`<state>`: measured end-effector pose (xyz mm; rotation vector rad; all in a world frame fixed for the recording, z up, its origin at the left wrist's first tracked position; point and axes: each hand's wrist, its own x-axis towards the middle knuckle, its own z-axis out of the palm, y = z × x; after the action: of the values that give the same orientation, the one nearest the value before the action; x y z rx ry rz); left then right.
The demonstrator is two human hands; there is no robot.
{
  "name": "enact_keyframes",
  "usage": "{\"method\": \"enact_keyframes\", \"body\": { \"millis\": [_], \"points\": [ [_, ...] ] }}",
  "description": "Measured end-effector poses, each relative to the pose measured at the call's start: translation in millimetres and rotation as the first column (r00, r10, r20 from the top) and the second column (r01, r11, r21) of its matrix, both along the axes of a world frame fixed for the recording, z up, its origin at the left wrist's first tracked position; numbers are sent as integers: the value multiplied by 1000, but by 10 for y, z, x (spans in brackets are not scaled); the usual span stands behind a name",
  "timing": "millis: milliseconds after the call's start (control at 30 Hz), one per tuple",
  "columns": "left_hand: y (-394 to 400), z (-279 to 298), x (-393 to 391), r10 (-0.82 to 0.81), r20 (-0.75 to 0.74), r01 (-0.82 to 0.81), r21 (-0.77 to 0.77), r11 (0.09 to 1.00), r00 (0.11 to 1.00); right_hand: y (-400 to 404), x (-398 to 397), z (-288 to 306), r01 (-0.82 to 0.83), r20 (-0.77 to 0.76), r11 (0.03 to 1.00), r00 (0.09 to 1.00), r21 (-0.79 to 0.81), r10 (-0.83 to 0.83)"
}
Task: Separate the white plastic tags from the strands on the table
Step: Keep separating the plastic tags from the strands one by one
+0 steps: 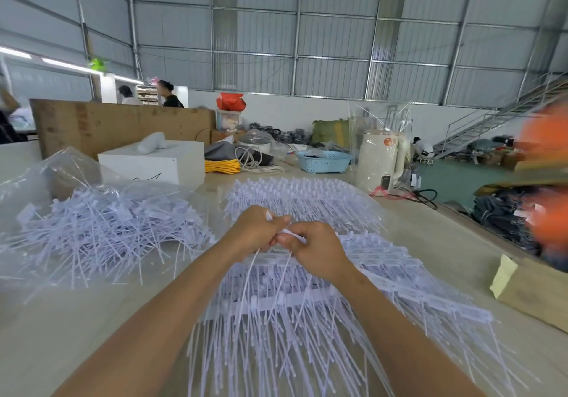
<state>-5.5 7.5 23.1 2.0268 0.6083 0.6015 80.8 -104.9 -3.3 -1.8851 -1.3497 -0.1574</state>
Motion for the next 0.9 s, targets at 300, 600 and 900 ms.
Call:
{"method": "enact_keyframes", "body": {
  "millis": [300, 600, 900],
  "points": [
    [32, 31, -43, 26, -21, -26, -1, 1000, 999, 13, -108, 48, 115, 272, 993, 957, -40, -100],
    [129, 21, -81, 202, -136, -173, 202, 964, 970, -27, -189, 78, 84, 439, 990, 898, -114, -26],
    [265, 264, -160, 150, 63, -141, -122, 982, 987, -94, -57, 105, -67, 171, 998, 983, -5, 67]
  ]
}}
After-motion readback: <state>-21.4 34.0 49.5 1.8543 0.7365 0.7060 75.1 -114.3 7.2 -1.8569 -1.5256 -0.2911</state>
